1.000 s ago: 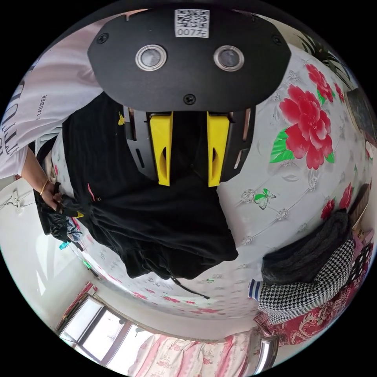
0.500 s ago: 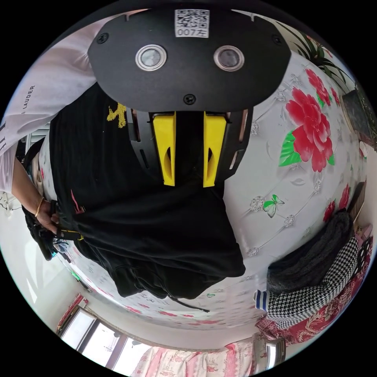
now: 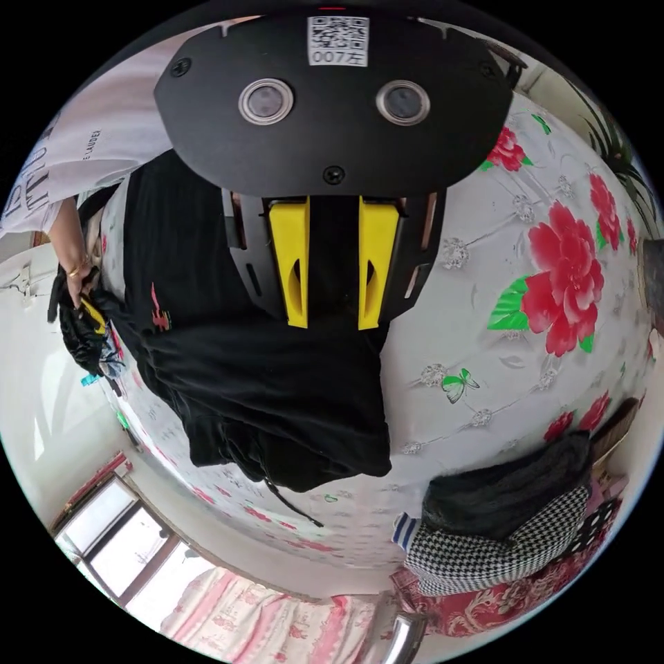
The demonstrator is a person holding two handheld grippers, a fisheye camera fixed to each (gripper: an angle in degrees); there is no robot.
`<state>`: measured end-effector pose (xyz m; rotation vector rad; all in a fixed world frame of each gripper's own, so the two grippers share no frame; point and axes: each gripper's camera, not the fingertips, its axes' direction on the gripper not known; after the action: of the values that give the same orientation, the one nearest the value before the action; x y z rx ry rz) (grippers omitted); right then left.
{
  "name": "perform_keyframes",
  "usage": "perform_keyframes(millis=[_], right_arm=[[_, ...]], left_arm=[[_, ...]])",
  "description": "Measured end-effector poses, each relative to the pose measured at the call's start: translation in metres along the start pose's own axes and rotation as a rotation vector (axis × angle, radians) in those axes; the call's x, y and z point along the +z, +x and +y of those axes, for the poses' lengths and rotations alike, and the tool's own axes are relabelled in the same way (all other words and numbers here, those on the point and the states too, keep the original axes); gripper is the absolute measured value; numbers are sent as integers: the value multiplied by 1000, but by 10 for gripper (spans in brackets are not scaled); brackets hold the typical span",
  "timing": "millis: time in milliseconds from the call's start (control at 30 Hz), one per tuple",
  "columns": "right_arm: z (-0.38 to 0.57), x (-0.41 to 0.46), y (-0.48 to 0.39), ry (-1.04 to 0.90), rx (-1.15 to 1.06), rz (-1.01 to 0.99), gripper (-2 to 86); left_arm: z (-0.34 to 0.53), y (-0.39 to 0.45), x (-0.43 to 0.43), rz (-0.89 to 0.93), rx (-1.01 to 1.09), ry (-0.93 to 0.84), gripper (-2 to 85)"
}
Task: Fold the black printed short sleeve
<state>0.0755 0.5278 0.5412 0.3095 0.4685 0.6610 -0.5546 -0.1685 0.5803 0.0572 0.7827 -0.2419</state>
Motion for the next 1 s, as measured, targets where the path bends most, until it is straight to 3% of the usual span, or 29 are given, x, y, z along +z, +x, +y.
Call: perform_keyframes(millis=[67, 200, 333, 433, 600, 700, 867, 1000], right_arm=[[-5, -39, 76, 35, 120, 145, 74], [-21, -73, 163, 39, 258, 230, 87], [-24, -60, 228, -5, 401, -8, 87], [-29, -39, 226, -69, 381, -182, 54], [-63, -103, 124, 132, 163, -195, 9], [-82, -160, 10, 262, -53, -225, 2], [-64, -225, -243, 370, -497, -460, 0], [2, -214, -418, 398, -755, -584, 3]], left_arm=[[4, -10, -9, 1, -40, -1, 106], [14, -15, -18, -88, -22, -68, 99], [22, -8, -21, -119, -5, -98, 95], [26, -1, -21, -78, -25, -109, 91], [33, 16, -26, -62, 49, -110, 91], [40, 19, -30, -70, 91, -107, 91], [47, 6, -43, -9, 58, -54, 88], [52, -17, -57, 29, 16, -2, 86]])
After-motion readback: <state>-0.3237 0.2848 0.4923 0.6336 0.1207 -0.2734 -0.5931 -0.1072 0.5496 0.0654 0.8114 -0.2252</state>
